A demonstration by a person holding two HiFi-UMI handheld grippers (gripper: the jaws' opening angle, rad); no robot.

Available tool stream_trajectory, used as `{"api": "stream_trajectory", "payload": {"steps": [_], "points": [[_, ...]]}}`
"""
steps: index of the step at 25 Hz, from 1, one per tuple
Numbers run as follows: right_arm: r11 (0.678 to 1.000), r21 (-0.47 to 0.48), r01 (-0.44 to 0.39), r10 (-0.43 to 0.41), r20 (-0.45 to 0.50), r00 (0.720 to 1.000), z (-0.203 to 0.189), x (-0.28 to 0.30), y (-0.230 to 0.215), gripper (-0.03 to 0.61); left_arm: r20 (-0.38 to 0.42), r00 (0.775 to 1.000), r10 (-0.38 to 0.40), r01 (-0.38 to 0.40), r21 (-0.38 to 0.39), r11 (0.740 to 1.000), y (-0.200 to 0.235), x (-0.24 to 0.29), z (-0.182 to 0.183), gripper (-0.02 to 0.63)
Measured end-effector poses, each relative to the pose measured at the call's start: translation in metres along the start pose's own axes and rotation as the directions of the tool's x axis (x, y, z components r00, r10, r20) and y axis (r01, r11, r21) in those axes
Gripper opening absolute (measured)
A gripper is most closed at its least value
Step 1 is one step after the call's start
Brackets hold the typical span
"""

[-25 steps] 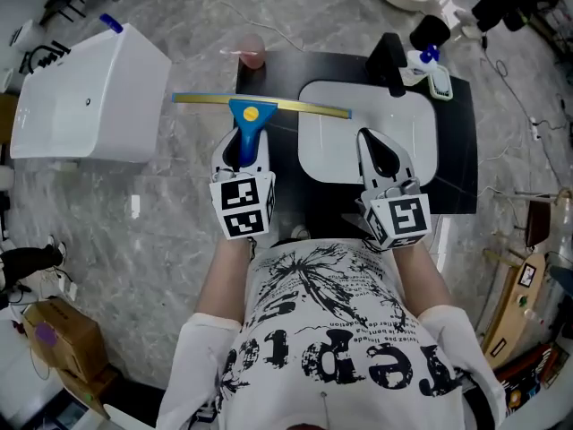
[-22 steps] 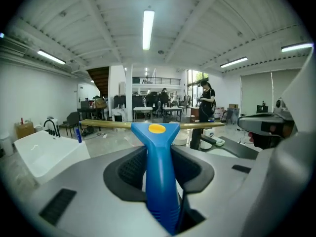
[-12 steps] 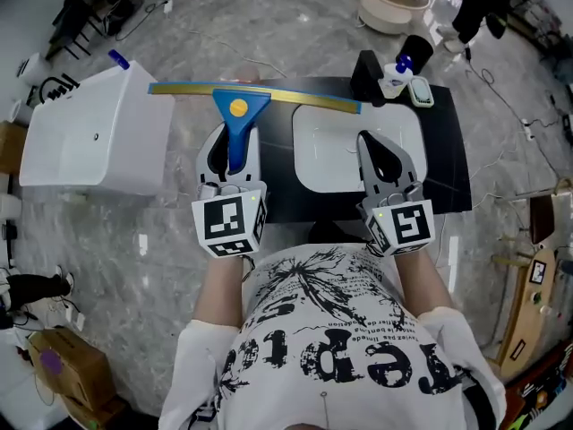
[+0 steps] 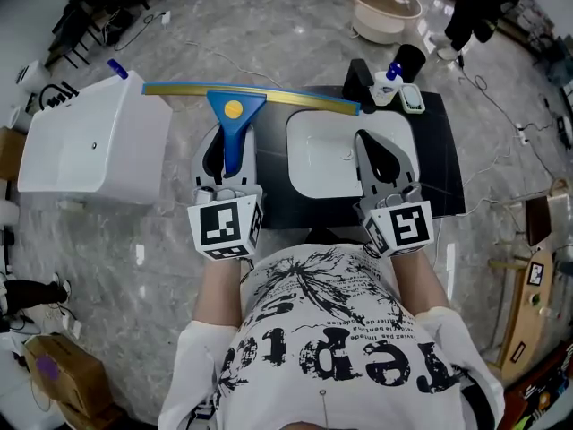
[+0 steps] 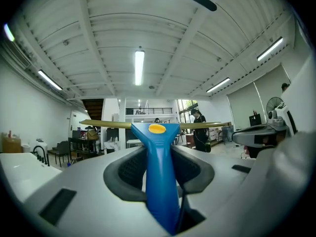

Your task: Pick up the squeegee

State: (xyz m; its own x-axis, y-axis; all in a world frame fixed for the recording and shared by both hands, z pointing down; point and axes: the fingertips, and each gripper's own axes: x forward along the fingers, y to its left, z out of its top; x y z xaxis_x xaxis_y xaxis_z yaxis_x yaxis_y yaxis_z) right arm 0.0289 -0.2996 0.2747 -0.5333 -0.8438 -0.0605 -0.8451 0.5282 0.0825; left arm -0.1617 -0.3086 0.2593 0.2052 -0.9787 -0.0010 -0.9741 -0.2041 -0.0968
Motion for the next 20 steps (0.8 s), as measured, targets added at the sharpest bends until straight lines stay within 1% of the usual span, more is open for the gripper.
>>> {"api": "stream_trajectory", "payload": {"steps": [9, 13, 17, 20], "points": [[0.998, -0.04, -0.051, 0.051, -0.018, 0.999, -0.007, 0.002, 0.004, 0.012, -0.023, 1.0, -0.004, 0.003, -0.011, 1.0, -0.004, 0.004, -0.01, 0.147], [0.997, -0.04, -0.059, 0.058, -0.028, 0.998, -0.011, 0.006, 0.004, 0.012, -0.027, 1.0, -0.01, 0.01, 0.001, 1.0, -0.004, 0.008, -0.014, 0.147], [0.998, -0.042, -0.05, 0.048, -0.04, 0.998, -0.016, 0.012, 0.0, 0.012, -0.027, 1.0, -0.013, 0.013, -0.007, 1.0, -0.004, 0.015, -0.018, 0.147], [0.996, -0.077, -0.053, 0.05, -0.034, 0.998, -0.014, 0.02, 0.0, 0.012, -0.035, 0.999, -0.021, 0.021, -0.01, 1.0, -0.003, 0.022, -0.021, 0.147]]}}
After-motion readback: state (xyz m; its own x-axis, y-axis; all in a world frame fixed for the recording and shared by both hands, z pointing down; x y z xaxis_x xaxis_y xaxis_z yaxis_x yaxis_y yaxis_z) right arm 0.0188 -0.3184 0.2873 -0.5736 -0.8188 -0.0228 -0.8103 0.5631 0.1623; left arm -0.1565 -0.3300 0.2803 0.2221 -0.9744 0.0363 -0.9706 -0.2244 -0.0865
